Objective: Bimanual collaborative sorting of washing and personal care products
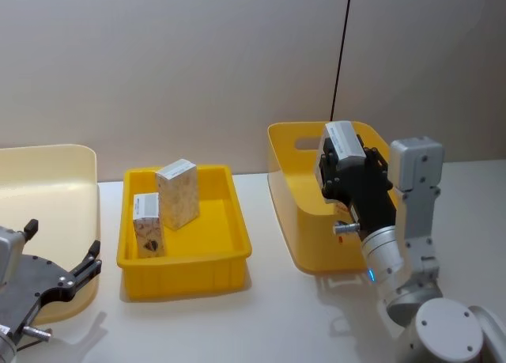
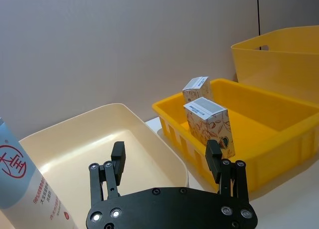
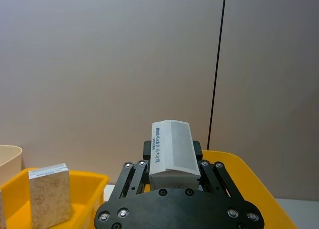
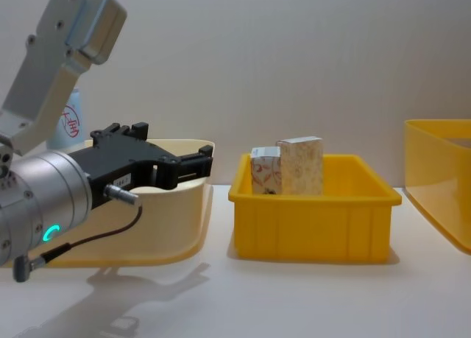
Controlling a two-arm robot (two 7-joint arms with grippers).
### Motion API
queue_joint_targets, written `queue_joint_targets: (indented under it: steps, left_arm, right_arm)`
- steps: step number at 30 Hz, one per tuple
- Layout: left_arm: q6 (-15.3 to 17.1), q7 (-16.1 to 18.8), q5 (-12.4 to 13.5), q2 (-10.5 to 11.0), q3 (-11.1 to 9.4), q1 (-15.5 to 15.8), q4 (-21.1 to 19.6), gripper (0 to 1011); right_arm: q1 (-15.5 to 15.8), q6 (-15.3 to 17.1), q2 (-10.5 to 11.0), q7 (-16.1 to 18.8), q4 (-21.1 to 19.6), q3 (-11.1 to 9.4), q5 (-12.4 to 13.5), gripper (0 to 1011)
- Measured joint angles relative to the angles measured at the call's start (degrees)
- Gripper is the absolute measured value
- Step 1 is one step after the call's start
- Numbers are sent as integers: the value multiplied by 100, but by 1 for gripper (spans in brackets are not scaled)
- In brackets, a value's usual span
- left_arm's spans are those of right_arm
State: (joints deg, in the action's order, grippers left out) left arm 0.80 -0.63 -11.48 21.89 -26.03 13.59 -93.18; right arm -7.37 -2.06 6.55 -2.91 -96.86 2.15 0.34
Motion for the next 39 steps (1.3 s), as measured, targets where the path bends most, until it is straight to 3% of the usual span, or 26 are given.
queue_joint_targets:
  steps: [18,31,37,39]
  left_arm:
    - [0,0,0,0,0,0,0,1003]
    - [0,0,0,0,0,0,0,1003]
    - [0,0,0,0,0,0,0,1003]
    - [0,0,0,0,0,0,0,1003]
  right_arm:
    - [-116,309,-113,-51,277,-44,-167,441]
    - [-144,389,-150,-81,353,-51,-210,857]
    - [-150,405,-160,-85,373,-55,-222,1001]
    - [-151,405,-162,-84,374,-56,-223,1001]
